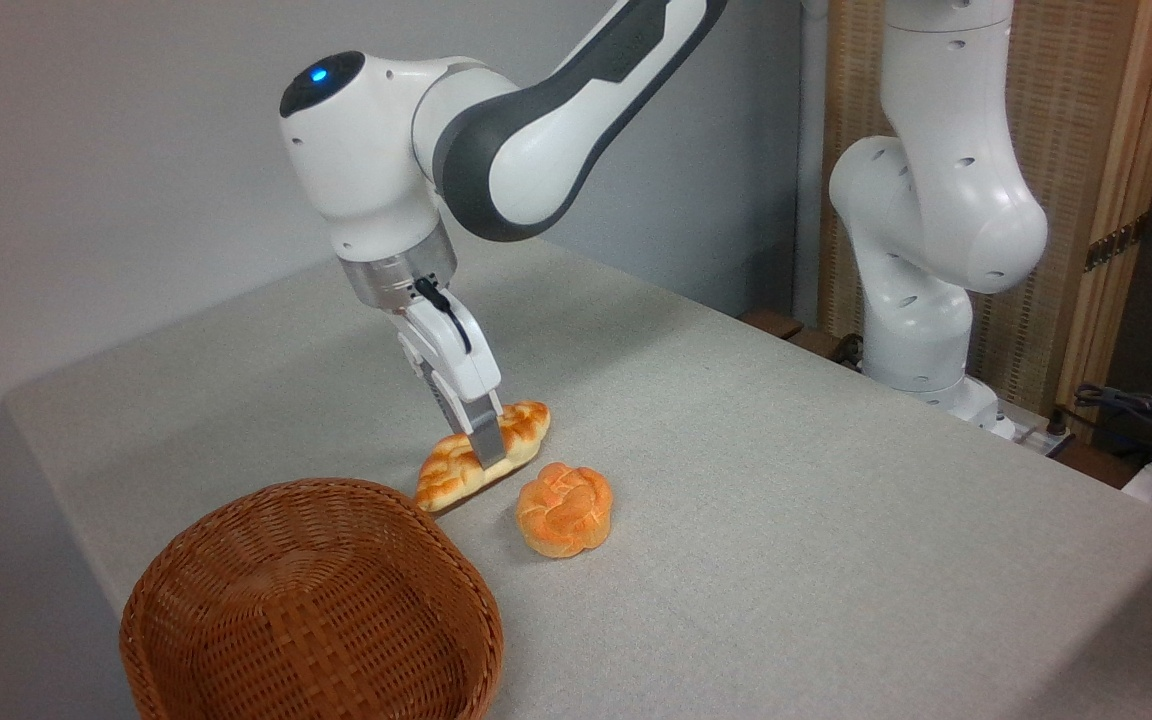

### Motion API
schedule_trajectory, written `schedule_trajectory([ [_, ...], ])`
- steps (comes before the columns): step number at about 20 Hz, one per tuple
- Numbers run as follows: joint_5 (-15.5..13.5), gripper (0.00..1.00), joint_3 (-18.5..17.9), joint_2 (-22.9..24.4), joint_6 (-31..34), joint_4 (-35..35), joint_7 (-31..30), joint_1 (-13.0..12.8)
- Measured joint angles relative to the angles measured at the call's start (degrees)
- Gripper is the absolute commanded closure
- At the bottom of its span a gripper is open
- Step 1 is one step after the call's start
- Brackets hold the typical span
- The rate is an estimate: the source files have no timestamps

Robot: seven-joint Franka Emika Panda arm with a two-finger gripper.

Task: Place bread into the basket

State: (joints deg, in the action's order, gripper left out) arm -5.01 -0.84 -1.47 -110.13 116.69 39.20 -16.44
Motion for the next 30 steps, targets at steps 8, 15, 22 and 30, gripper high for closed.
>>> schedule_trajectory([
  [8,-3.02,0.52,-0.13,2.83,0.09,-1.28,0.00,-0.01],
  [15,-3.75,0.51,-1.26,3.94,0.06,-6.26,0.04,0.40],
  [22,-6.95,0.18,-6.34,2.80,-12.07,-7.78,0.65,0.61],
  [30,-11.11,0.00,-8.08,-2.88,-28.58,-7.78,0.55,0.71],
])
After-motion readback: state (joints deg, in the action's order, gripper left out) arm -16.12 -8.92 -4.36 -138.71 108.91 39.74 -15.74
